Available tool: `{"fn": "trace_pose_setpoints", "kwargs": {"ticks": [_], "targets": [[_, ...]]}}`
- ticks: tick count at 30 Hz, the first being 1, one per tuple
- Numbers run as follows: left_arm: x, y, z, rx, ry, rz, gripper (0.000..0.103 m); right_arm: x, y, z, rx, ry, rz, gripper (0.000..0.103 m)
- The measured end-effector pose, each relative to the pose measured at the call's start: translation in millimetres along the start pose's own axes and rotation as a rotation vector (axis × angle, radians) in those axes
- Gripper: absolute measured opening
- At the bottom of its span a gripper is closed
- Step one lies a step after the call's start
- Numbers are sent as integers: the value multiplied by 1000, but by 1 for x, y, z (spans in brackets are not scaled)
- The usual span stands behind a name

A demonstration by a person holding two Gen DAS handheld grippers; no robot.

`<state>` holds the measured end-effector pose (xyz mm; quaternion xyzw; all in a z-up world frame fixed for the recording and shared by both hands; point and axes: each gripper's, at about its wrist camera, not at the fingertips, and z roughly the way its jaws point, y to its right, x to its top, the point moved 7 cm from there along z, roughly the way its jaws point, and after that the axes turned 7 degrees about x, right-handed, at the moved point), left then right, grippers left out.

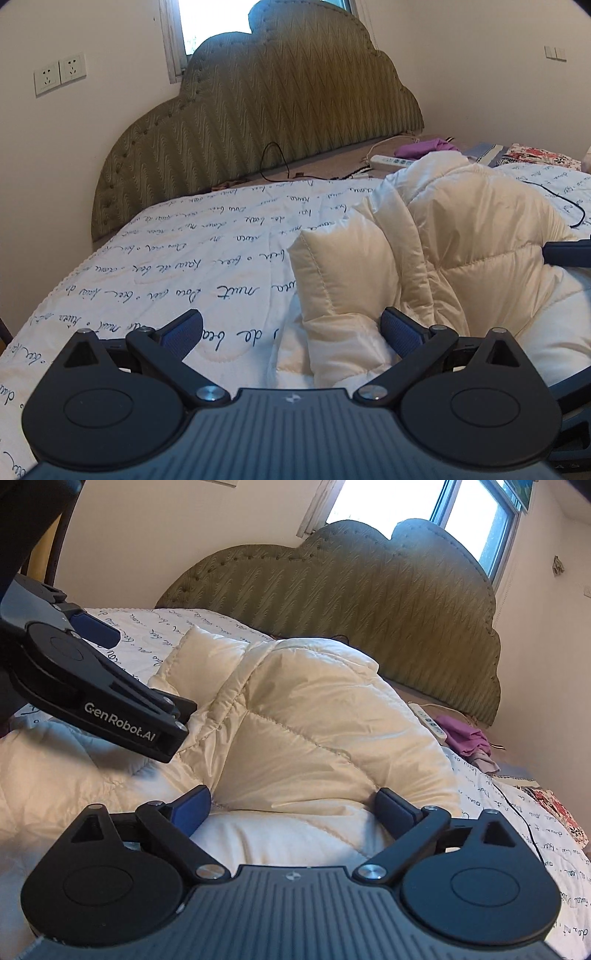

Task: Fold small clothes

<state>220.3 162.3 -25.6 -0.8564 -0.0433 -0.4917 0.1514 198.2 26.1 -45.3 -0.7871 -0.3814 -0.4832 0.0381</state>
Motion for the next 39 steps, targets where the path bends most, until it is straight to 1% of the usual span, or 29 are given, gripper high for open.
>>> {"fn": "trace_pose_setpoints", "kwargs": {"ticks": [6, 13, 22, 24, 26, 28, 30, 32, 33, 34, 36, 37, 39], "targets": [[-6, 4, 5, 1, -19, 8, 103, -1, 1, 9, 17, -8, 6, 95], [-10, 8, 8, 11, -25, 25, 103, -4, -1, 13, 14, -7, 1, 96], [-11, 10, 11, 11, -29, 26, 103, -6, -3, 16, -3, 8, -2, 97], [-11, 9, 11, 9, -24, 24, 103, -6, -5, 17, -15, 13, -7, 99], [-9, 6, 8, 0, -14, 14, 103, -4, -4, 12, -27, 30, -9, 101], [-6, 3, 4, -20, -8, -2, 103, -1, 0, -3, -44, 60, 7, 100], [-4, -2, 1, -52, -14, -24, 103, 2, 13, -24, -81, 106, 77, 102], [-3, -7, 0, -95, -34, -46, 103, 1, 35, -49, -107, 153, 184, 103], [-3, -9, 0, -120, -54, -55, 103, -2, 47, -57, -110, 160, 238, 103], [-3, -11, 0, -147, -76, -65, 103, -7, 59, -61, -104, 146, 293, 103], [-6, -15, 2, -202, -131, -89, 103, -23, 82, -60, -45, 77, 414, 103], [-8, -17, 3, -227, -155, -110, 103, -34, 92, -58, 3, 53, 493, 103], [-14, -22, 8, -292, -219, -163, 103, -54, 107, -53, 117, 38, 667, 103]]}}
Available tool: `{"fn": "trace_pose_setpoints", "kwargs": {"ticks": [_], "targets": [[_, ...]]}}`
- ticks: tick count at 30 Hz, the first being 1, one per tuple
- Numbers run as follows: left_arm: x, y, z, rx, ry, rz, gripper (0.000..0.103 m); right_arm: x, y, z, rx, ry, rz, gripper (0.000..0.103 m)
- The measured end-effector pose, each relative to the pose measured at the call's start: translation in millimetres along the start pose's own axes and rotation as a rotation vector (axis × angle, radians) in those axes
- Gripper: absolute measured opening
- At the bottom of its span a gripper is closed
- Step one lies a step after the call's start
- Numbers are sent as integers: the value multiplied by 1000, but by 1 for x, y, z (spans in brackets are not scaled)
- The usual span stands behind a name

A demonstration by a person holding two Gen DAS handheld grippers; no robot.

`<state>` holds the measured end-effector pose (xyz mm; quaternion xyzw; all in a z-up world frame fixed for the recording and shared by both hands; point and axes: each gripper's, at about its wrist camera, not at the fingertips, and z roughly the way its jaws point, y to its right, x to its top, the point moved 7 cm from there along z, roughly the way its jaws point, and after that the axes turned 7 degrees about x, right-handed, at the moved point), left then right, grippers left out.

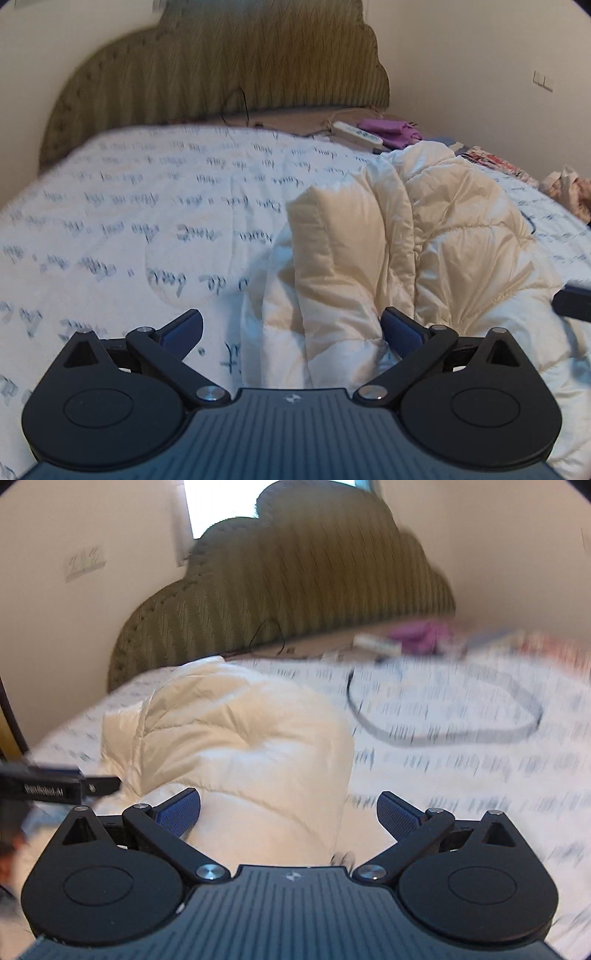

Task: Fold small clothes

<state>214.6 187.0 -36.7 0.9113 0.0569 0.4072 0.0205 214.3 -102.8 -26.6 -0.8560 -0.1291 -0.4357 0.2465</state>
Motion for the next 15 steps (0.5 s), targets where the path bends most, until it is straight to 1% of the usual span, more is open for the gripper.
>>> {"fn": "trace_pose_setpoints", "kwargs": {"ticks": [2, 3, 5, 6, 9, 11, 13, 14, 15], "targets": [[-6, -6, 7, -73, -72, -50, 103, -10, 17, 9, 120, -64, 205, 103], [-10, -9, 12, -114, -109, -81, 103, -17, 24, 18, 197, -105, 325, 103], [-16, -13, 20, -169, -154, -130, 103, -28, 33, 35, 309, -157, 488, 103], [-18, -14, 23, -184, -161, -142, 103, -32, 33, 44, 354, -172, 525, 103], [-21, -11, 27, -184, -155, -132, 103, -39, 31, 65, 453, -175, 557, 102], [-21, -3, 29, -163, -140, -96, 103, -37, 29, 69, 456, -161, 562, 100], [-22, 6, 31, -147, -133, -71, 103, -35, 26, 67, 446, -158, 543, 93], [-22, 12, 31, -138, -132, -62, 103, -33, 26, 63, 445, -152, 537, 86], [-22, 17, 30, -131, -131, -54, 103, -32, 27, 60, 444, -145, 535, 76]]}}
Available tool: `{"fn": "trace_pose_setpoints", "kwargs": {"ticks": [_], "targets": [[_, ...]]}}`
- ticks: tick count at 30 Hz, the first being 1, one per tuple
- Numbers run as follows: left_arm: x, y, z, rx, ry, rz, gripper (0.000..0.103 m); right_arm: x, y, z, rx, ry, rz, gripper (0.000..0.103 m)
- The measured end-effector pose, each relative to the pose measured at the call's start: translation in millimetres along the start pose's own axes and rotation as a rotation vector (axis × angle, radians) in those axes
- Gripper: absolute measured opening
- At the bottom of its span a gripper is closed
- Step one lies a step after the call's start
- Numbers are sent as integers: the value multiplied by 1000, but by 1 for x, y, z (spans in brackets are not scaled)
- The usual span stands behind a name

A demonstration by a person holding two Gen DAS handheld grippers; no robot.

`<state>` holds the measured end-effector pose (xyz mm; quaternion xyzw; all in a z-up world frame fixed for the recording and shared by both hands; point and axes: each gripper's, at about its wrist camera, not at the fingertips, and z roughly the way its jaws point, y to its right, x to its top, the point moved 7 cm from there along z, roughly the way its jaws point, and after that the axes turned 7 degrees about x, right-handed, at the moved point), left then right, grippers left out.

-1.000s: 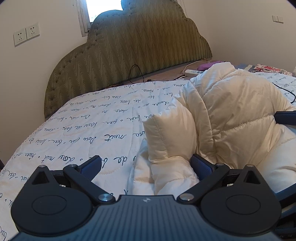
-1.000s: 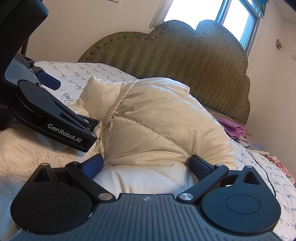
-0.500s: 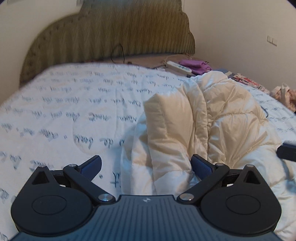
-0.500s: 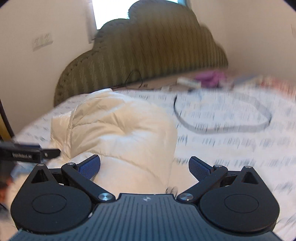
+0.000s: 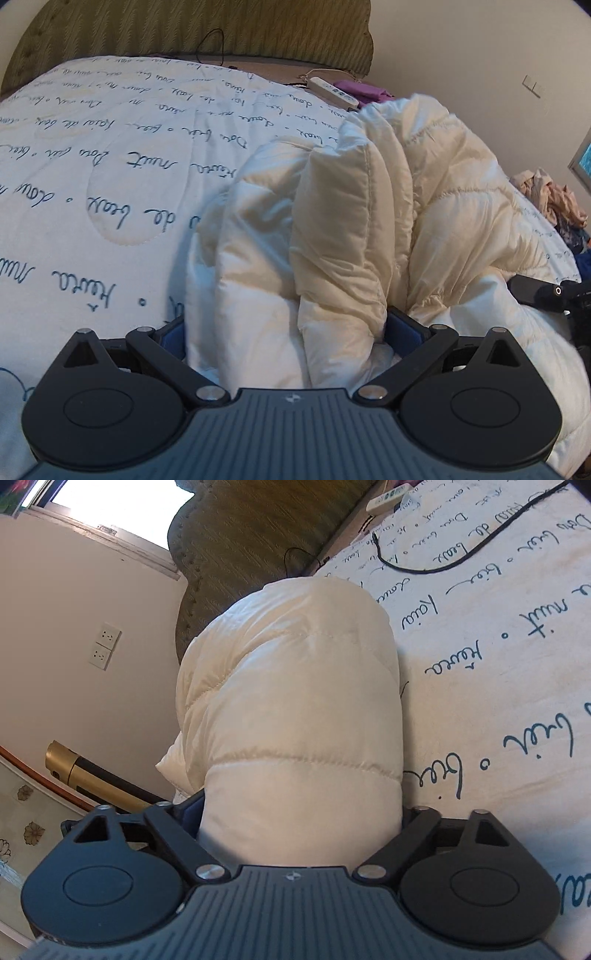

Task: Fold small clothes

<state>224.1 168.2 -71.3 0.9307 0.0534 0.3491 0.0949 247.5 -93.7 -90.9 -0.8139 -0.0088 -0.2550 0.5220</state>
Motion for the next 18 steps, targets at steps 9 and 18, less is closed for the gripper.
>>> {"fn": "trace_pose_setpoints", "kwargs": {"ticks": [9, 18], "targets": [[0, 61, 17, -38, -4, 21, 103, 24, -1, -57, -71, 62, -91, 66], [8, 122, 14, -21, 51, 114, 103, 51, 38, -124, -201, 110, -101, 79]]}}
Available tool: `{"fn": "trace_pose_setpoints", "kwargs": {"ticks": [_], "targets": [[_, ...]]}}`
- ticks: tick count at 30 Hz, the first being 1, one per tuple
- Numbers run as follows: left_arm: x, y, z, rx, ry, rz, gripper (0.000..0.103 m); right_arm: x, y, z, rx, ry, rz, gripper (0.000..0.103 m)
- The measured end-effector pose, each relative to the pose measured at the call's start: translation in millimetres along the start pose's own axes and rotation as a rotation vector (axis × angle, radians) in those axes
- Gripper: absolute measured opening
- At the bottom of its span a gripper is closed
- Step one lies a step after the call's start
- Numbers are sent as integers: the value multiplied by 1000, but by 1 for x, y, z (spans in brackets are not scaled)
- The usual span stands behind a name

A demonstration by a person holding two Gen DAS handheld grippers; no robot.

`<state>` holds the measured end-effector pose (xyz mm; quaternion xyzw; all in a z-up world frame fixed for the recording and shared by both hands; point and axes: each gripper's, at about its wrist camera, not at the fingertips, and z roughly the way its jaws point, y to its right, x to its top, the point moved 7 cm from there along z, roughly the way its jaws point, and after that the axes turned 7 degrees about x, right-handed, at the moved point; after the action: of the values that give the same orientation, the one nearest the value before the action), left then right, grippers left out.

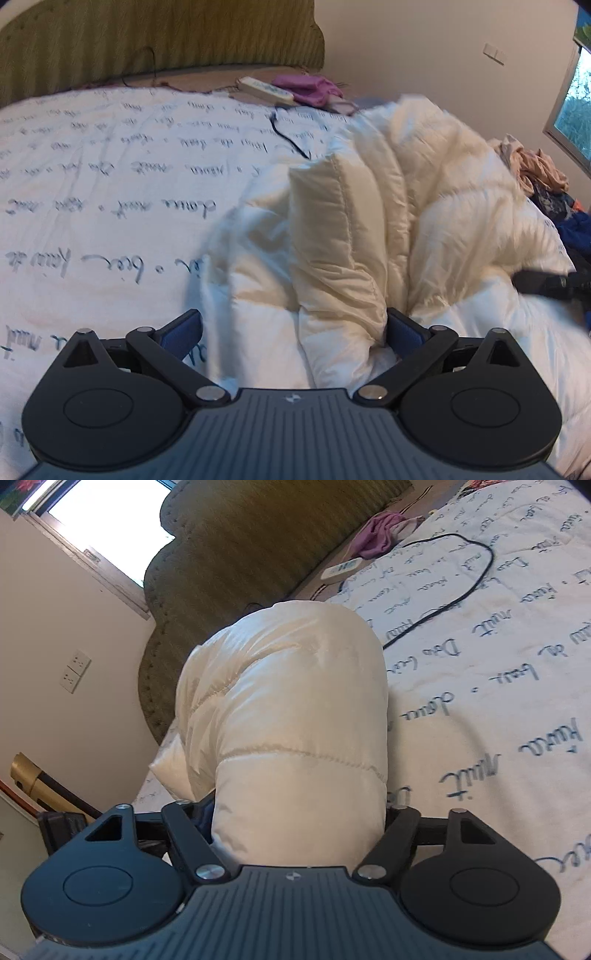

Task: Fold small clothes

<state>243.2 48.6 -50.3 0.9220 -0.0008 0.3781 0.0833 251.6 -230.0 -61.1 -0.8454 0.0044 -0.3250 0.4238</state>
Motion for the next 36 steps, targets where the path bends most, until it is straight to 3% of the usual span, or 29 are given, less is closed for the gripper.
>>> {"fn": "trace_pose_setpoints", "kwargs": {"ticks": [3, 7, 9, 13, 14, 17, 18, 23, 26, 32, 36], "targets": [[16, -8, -20, 56, 83, -25, 103, 2, -6, -17, -103, 7, -112, 79], [42, -11, -30, 153, 160, -17, 103, 17, -50, -37, -286, 174, -397, 76], [52, -8, -24, 176, 162, -1, 103, 20, -78, -32, -289, 200, -527, 76], [55, 2, 2, 244, 136, 55, 103, 24, -88, 18, -283, 68, -578, 77], [54, 2, 8, 273, 128, 62, 103, 23, -81, 34, -297, 21, -572, 82], [49, -3, 12, 287, 117, 46, 103, 6, -77, 59, -441, -22, -713, 89], [47, -5, 9, 286, 118, 47, 103, 1, -83, 57, -454, -16, -749, 90], [36, -10, -5, 285, 127, 42, 103, -24, -112, 14, -392, 59, -747, 88], [29, -7, -12, 285, 133, 43, 103, -42, -113, -5, -385, 52, -740, 88], [18, -4, -17, 269, 126, 32, 103, -67, -92, 5, -453, 42, -749, 100], [12, -5, -23, 273, 122, 31, 103, -74, -93, 13, -476, 46, -785, 101]]}}
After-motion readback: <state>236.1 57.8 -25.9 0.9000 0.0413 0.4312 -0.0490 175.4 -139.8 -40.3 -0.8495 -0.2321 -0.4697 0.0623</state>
